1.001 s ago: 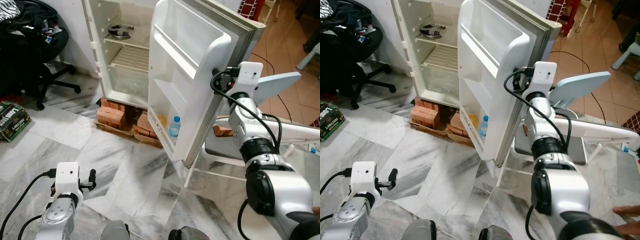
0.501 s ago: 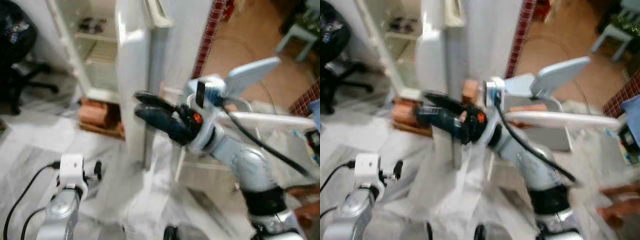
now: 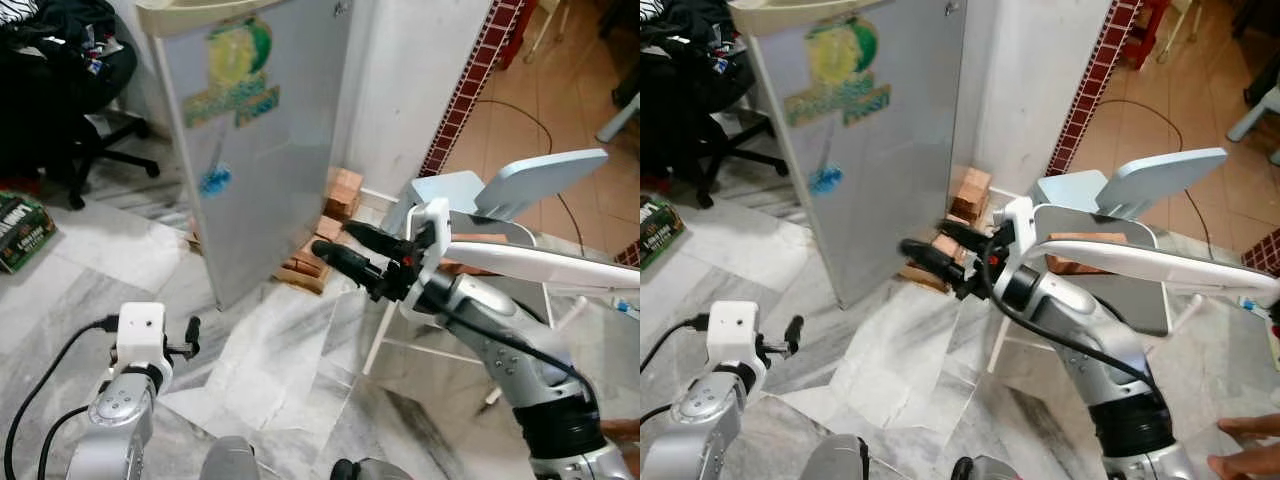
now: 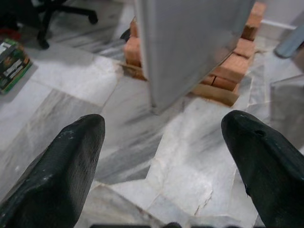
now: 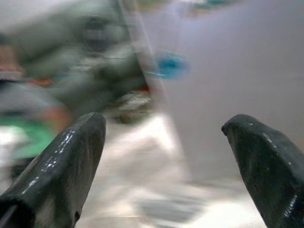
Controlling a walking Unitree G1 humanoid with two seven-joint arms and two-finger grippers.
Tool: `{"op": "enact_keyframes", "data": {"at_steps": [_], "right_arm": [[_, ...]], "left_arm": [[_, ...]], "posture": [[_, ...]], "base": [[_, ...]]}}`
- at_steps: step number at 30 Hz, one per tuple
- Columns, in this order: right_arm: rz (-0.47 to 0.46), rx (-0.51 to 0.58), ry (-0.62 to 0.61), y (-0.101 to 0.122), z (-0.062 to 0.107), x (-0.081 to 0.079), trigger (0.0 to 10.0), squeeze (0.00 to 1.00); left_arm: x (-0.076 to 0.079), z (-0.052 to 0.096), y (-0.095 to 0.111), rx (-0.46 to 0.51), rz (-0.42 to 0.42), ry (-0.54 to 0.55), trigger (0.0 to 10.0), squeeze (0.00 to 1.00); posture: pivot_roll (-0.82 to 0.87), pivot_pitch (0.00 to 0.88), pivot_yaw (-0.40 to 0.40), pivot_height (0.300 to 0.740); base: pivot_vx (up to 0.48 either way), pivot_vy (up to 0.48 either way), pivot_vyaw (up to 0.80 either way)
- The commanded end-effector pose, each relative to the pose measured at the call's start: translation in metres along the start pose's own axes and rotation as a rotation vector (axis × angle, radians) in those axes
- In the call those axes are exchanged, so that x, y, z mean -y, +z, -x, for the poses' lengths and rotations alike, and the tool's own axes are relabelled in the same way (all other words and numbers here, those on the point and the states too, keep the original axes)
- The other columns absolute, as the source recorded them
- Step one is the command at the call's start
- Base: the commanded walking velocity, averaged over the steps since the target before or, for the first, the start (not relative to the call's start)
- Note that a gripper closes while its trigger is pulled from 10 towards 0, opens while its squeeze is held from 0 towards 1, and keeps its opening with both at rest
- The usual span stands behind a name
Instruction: Restocking fridge
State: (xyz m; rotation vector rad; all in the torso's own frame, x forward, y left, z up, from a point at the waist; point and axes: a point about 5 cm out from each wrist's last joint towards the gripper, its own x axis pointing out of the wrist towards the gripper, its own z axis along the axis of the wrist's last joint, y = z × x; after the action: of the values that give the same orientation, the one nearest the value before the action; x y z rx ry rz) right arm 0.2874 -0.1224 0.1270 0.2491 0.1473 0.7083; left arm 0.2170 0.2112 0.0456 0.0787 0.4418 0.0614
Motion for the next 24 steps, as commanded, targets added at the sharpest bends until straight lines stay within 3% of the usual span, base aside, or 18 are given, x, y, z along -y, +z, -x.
{"op": "enact_keyframes", "data": {"at_steps": [1, 5, 14, 24], "right_arm": [[0.084, 0.020, -0.133, -0.002, 0.002, 0.010, 10.0, 0.00], [0.087, 0.032, -0.285, -0.011, 0.008, 0.017, 10.0, 0.00], [0.154, 0.051, -0.353, -0.025, 0.005, 0.015, 10.0, 0.00], [0.196, 0.069, -0.410, -0.023, 0.001, 0.023, 10.0, 0.00]], "left_arm": [[0.002, 0.000, -0.001, 0.004, -0.006, -0.002, 10.0, 0.00], [0.006, -0.002, -0.001, 0.006, -0.030, -0.009, 10.0, 0.00], [0.009, -0.009, 0.001, 0.016, -0.048, -0.019, 10.0, 0.00], [0.011, -0.012, 0.002, 0.027, -0.047, -0.010, 10.0, 0.00]], "posture": [[0.18, 0.049, -0.041, 0.740], [0.17, 0.043, -0.042, 0.740], [0.15, 0.037, -0.035, 0.740], [0.15, 0.024, -0.048, 0.740]], "base": [[0.000, 0.000, 0.00], [0.000, 0.000, 0.00], [0.000, 0.000, 0.00], [0.000, 0.000, 0.00]]}}
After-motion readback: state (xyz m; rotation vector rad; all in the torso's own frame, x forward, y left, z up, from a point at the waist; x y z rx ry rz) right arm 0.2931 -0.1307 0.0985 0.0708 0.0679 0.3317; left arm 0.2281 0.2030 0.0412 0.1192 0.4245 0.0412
